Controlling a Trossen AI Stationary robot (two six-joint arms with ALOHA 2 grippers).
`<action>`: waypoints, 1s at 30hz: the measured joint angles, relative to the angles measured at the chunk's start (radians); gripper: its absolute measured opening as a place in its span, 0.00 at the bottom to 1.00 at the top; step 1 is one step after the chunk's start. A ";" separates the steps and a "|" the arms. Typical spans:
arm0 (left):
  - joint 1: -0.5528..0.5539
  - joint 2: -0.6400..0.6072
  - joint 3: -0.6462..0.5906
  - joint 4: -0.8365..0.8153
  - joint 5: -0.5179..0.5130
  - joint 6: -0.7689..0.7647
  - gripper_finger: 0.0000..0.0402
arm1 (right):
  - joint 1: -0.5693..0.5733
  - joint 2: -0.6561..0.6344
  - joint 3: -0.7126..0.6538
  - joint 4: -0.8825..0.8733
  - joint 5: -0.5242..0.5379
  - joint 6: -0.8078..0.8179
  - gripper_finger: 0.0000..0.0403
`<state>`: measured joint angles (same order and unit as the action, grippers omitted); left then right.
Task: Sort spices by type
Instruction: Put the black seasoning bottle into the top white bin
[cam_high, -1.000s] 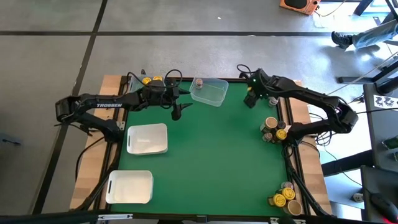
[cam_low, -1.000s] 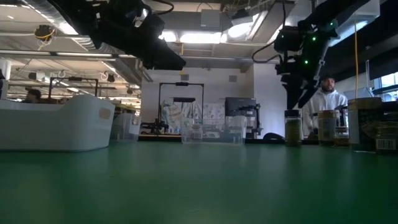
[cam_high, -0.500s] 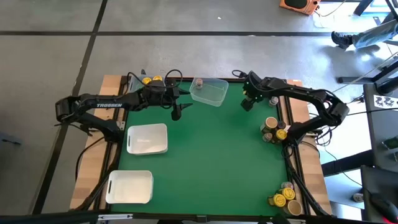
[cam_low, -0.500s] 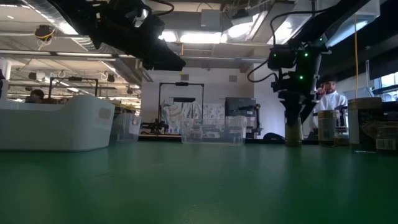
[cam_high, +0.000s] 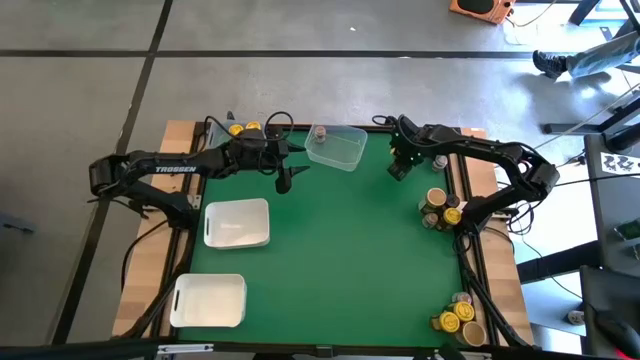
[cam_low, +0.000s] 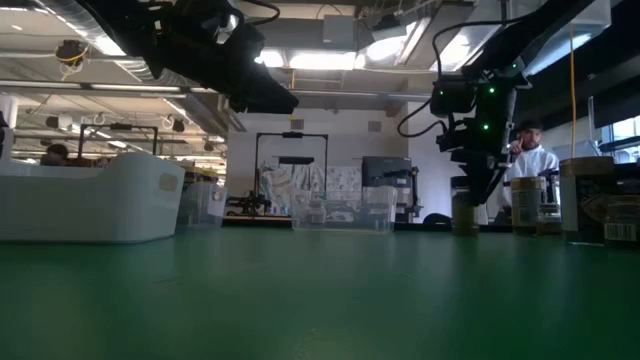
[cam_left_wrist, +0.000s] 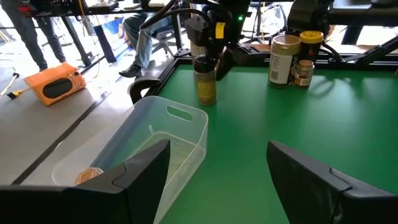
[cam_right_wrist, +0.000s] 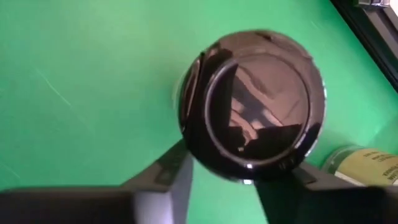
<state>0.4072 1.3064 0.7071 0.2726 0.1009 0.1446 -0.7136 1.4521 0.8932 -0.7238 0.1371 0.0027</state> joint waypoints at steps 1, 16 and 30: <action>0.000 0.000 0.000 0.000 0.000 0.000 0.66 | 0.000 0.000 0.000 0.000 0.000 -0.006 0.31; 0.000 0.000 0.000 0.000 0.000 0.000 0.66 | 0.000 -0.001 0.083 -0.143 0.008 -0.006 0.37; 0.000 0.000 0.000 0.000 0.000 0.011 0.66 | 0.000 -0.002 0.142 -0.105 -0.004 -0.008 0.94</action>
<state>0.4068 1.3064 0.7071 0.2726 0.1009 0.1555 -0.7136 1.4506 1.0348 -0.8289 0.1330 -0.0051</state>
